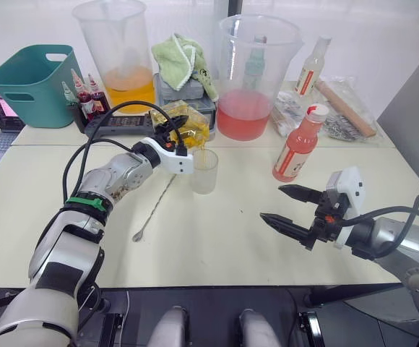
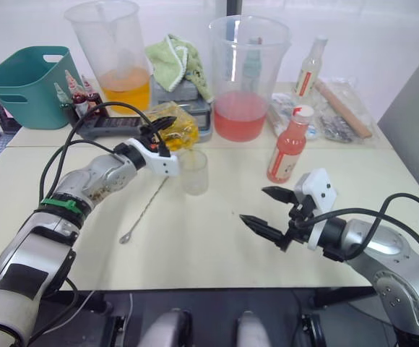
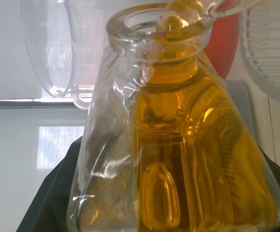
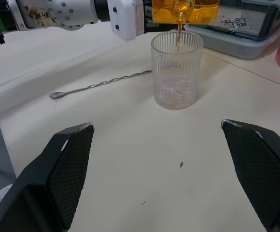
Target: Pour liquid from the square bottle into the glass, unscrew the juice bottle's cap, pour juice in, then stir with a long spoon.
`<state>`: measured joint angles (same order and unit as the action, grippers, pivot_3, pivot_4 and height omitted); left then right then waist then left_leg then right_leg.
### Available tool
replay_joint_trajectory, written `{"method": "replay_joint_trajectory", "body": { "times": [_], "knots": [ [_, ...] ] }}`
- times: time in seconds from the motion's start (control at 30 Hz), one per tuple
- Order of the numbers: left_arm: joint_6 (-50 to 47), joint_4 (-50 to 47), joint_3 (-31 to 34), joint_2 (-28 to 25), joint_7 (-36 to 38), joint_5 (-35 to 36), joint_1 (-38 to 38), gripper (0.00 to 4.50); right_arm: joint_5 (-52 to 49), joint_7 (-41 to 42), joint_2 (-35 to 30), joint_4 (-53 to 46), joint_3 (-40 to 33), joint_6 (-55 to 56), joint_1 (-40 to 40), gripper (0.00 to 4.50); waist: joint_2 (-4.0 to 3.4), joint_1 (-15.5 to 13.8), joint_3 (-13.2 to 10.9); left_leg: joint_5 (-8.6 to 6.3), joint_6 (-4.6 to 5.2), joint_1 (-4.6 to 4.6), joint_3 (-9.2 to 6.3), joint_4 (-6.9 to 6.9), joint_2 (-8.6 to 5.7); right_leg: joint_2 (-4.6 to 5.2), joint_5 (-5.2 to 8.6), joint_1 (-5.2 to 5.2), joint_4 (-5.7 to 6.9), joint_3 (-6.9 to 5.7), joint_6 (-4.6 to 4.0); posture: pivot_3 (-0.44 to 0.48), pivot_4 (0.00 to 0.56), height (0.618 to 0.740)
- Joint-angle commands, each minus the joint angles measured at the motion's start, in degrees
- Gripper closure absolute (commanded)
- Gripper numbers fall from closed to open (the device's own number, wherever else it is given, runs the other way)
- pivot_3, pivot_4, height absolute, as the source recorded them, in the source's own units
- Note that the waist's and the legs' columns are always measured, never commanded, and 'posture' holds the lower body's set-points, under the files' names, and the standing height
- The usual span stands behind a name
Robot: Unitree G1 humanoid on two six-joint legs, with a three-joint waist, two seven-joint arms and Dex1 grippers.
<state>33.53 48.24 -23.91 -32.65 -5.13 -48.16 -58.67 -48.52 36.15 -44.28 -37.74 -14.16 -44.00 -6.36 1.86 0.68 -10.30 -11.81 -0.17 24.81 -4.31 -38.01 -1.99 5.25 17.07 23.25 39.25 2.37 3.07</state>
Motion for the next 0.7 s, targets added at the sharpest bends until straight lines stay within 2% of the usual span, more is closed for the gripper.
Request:
{"method": "replay_joint_trajectory", "body": {
  "times": [0.03, 0.33, 0.7],
  "knots": [
    [-0.1, -2.5, 2.0, -1.3, -3.9, 1.0, -4.3, 1.66, -0.7, 0.0, 0.0, -1.1, -1.2, 1.2, -0.8, 0.02, 0.00, 0.0, 0.0, 0.00, 0.00, 0.00, 0.00, 0.00, 0.00, 0.00, 0.00, 0.00, 0.00, 0.00, 0.00, 0.000, 0.150, 0.740],
    [-0.5, -1.1, 2.6, -0.4, 0.1, 4.0, -4.3, 1.66, -0.7, 0.1, -0.1, -1.1, -1.3, 1.3, -0.7, 0.02, 0.00, 0.0, 0.0, 0.00, 0.00, 0.00, 0.00, -0.01, -0.01, 0.01, 0.00, 0.00, 0.03, 0.00, 0.00, 0.000, 0.150, 0.740],
    [-1.1, -7.4, 7.8, 0.8, 14.7, 19.3, -2.4, 1.66, -0.2, 1.5, -0.6, -0.1, -0.6, 1.5, -1.4, 0.02, 0.00, 0.0, 0.0, 0.00, 0.00, 0.01, -0.02, -0.06, -0.01, 0.01, 0.00, 0.00, 0.05, -0.01, 0.00, 0.000, 0.150, 0.740]
  ]
}}
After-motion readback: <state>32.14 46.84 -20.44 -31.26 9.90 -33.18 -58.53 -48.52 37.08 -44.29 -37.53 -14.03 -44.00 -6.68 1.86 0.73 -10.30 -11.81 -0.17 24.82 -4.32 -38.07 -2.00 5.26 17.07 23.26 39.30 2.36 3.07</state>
